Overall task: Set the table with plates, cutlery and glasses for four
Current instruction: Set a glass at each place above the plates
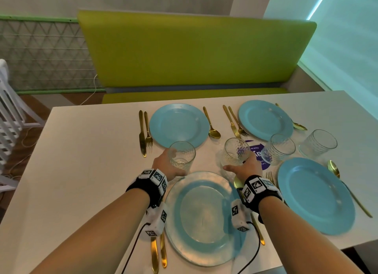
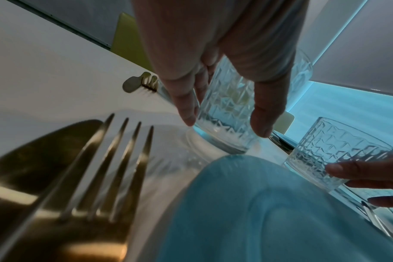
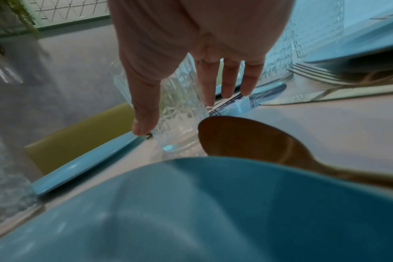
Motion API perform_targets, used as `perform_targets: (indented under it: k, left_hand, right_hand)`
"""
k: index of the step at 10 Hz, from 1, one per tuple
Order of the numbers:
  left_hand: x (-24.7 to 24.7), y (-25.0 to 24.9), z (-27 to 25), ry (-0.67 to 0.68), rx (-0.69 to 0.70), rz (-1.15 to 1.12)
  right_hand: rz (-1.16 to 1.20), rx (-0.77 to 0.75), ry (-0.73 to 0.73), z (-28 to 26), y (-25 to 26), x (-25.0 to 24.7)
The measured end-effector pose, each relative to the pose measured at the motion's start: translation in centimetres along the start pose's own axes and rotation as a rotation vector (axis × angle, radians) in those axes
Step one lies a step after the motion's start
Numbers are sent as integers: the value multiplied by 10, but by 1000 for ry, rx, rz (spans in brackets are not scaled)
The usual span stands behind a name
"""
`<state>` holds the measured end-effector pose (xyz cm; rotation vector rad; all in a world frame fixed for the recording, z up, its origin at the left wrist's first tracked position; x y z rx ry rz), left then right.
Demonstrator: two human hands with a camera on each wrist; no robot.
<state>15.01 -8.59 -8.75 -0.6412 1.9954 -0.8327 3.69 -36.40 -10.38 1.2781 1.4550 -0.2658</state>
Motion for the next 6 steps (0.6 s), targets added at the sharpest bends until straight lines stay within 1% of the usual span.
perform_targets:
  k: [3,5,6]
  left_hand:
    - [5,5,5,41,-26,39]
    - [4,11,6,44,-60,-18]
    - [-1,11,6,19,-62,-54]
  right_hand:
    - [5,-27,45,-3,0,-8]
    - [19,-38,36,-11,4,-15]
    - [50,-44,5,-16,6,-21]
Point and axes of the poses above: each hand's wrist, its own z-axis towards the middle knuckle, its own x-axis out of the palm, y = z × x, the point moved 10 cm from there along z, towards the middle knuckle, and after that the axes turned 6 degrees about -z, right-handed, at the moved point
